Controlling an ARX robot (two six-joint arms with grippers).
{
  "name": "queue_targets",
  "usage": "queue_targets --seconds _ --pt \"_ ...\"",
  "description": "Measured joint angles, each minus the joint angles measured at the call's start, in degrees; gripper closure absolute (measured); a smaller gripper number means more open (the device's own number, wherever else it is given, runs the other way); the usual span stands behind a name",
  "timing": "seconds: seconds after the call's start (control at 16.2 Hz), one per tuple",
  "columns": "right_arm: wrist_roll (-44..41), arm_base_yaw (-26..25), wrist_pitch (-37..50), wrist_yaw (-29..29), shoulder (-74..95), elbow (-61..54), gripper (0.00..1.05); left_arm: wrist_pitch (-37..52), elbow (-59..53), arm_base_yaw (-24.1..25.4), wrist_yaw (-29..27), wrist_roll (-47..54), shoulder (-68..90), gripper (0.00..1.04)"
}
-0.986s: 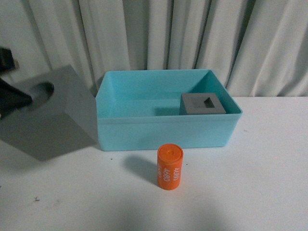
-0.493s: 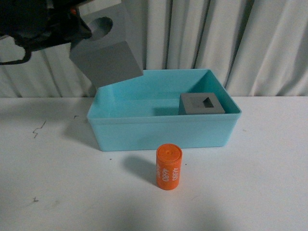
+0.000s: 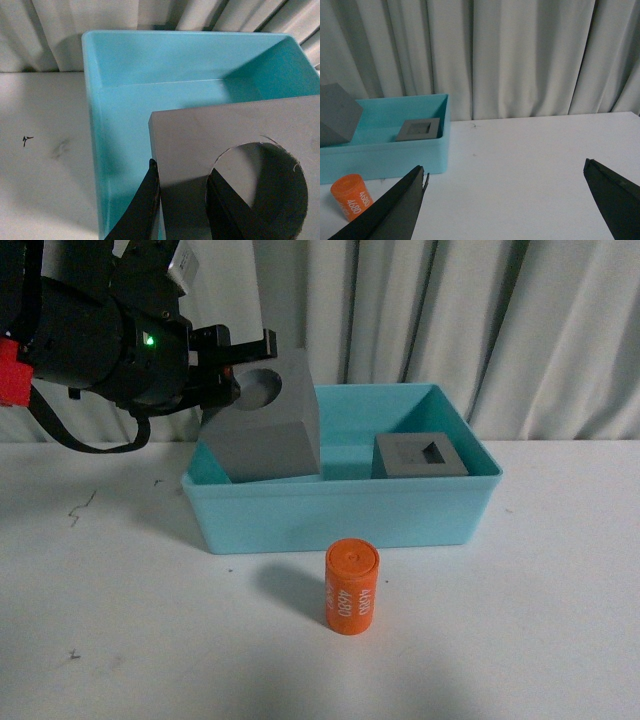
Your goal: Place gray and orange parts in blue box
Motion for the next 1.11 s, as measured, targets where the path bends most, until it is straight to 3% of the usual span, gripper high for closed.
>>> queue_targets --seconds 0.12,0.18,0.37,0.62,0.92,1.11 --pt "0.0 0.0 0.0 -0.02 0.0 0.0 0.06 0.92 -0.68 1.55 -0.92 1.16 1.88 0.84" --pt "0.0 0.0 0.0 0.0 0.0 0.0 0.06 1.57 -2.08 2.25 -0.92 1.11 1.62 0.58" --pt "0.0 0.0 0.0 0.0 0.0 0.02 0.06 1.57 -6.51 3.39 0.2 -0.52 -2.73 0.32" --pt "0.0 0.0 0.0 0.0 0.0 0.02 0.06 -0.46 -15.06 6.56 3.91 -5.88 -14.95 0.07" --pt "0.0 0.0 0.0 0.0 0.0 0.0 0.06 -9.88 -31.28 14.75 8.5 -14.6 -38.45 0.07" --pt "0.0 0.0 0.0 -0.02 0.0 0.0 0.06 -25.46 -44.85 24.68 11.78 -16.76 -59.93 0.07"
